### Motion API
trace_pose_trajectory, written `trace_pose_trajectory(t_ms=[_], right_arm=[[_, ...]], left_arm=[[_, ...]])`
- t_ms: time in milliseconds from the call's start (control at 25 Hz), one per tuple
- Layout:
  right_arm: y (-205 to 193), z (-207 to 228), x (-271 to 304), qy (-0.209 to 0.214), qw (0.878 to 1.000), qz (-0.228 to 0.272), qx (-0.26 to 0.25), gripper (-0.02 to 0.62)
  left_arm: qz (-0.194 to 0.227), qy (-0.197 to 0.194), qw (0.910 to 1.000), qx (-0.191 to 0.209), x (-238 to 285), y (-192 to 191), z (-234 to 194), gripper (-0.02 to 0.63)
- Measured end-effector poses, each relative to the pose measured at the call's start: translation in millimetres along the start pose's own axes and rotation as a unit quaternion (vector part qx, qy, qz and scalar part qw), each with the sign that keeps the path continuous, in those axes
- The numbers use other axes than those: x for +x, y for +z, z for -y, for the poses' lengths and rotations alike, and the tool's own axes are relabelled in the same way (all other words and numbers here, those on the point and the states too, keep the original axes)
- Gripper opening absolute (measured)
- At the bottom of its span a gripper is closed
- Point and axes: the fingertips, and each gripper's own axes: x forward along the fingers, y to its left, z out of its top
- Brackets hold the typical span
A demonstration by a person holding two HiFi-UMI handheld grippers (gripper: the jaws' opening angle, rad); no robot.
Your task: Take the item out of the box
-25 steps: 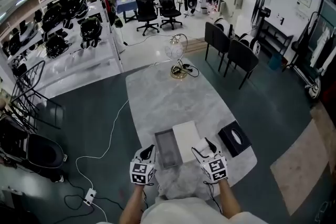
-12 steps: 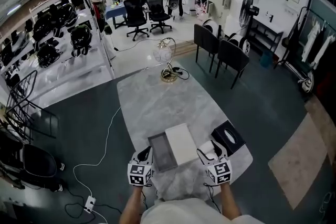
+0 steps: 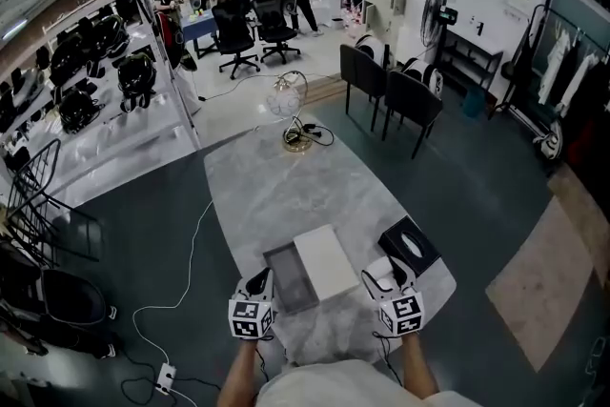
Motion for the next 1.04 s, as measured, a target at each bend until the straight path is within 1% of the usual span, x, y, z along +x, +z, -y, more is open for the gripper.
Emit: trace_pose_trajectory(t_ms=[400, 1040], right_arm=[[1.1, 3.1, 0.9, -0.007, 1.0, 0.002, 0.009, 0.298], [0.9, -4.7, 10.2, 0.007, 1.0, 0.0, 0.007, 0.296]], left_arm=[[0.002, -0.007, 1.0, 0.006, 8.0, 6.9, 0.9, 0.015], [0.001, -0.012, 0.9999, 0.006, 12.2, 3.7, 5.9, 0.015]])
